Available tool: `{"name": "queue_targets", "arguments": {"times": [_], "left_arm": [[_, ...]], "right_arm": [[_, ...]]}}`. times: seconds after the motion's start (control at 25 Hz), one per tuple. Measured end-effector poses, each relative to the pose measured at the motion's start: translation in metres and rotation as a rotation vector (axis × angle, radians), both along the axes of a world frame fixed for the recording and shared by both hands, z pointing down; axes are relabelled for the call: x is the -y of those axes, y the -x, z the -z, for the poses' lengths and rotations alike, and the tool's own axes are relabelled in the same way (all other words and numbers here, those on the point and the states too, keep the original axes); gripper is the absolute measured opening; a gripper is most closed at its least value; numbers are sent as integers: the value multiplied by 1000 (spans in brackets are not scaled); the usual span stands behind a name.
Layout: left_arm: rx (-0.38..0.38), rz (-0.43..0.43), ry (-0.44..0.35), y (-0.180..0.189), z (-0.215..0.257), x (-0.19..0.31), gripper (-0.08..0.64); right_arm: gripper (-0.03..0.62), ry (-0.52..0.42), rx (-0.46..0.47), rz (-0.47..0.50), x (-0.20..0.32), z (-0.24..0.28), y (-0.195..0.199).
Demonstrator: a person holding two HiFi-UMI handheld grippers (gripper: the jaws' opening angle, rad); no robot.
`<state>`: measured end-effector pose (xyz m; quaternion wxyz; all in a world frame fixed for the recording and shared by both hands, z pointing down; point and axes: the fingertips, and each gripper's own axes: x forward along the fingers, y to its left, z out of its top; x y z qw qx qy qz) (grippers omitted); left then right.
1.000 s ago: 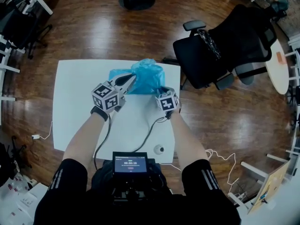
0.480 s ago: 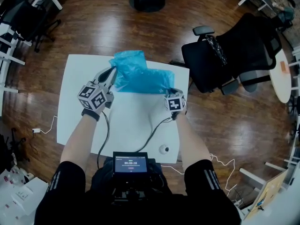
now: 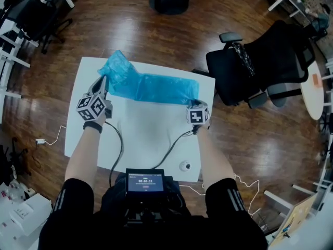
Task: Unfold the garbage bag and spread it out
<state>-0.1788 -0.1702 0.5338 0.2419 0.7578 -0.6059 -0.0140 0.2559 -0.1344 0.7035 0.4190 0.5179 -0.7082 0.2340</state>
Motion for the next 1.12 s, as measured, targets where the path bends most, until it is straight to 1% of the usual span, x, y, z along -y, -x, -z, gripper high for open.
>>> {"name": "queue_targets", "arguments": {"times": [0.16, 0.32, 0.44, 0.56, 0.64, 0.76, 0.84, 0.92, 1.12], "left_arm": [[32, 65, 53, 30, -18, -8, 1], [60, 120, 106, 52, -35, -13, 0], [98, 158, 162, 70, -49, -15, 0], [135, 191, 230, 87, -68, -16, 0], [158, 219, 284, 97, -81, -20, 0], [214, 306, 395, 117, -99, -30, 0], [237, 341, 445, 125, -107, -34, 0], [255, 350, 477, 129, -113, -35, 0], [301, 336, 563, 131, -131, -33, 0]], "right_arm": [[114, -2, 3, -3, -1, 0, 1], [114, -2, 17, -17, -3, 0, 2], [114, 14, 17, -29, -7, -1, 1], [114, 3, 26, -35, -7, 1, 2], [114, 17, 41, -49, -11, -3, 3], [114, 5, 27, -51, -11, 0, 0], [114, -2, 34, -49, -10, 1, 1], [114, 9, 47, -55, -12, -1, 3], [114, 4, 32, -64, -12, 0, 0]]}}
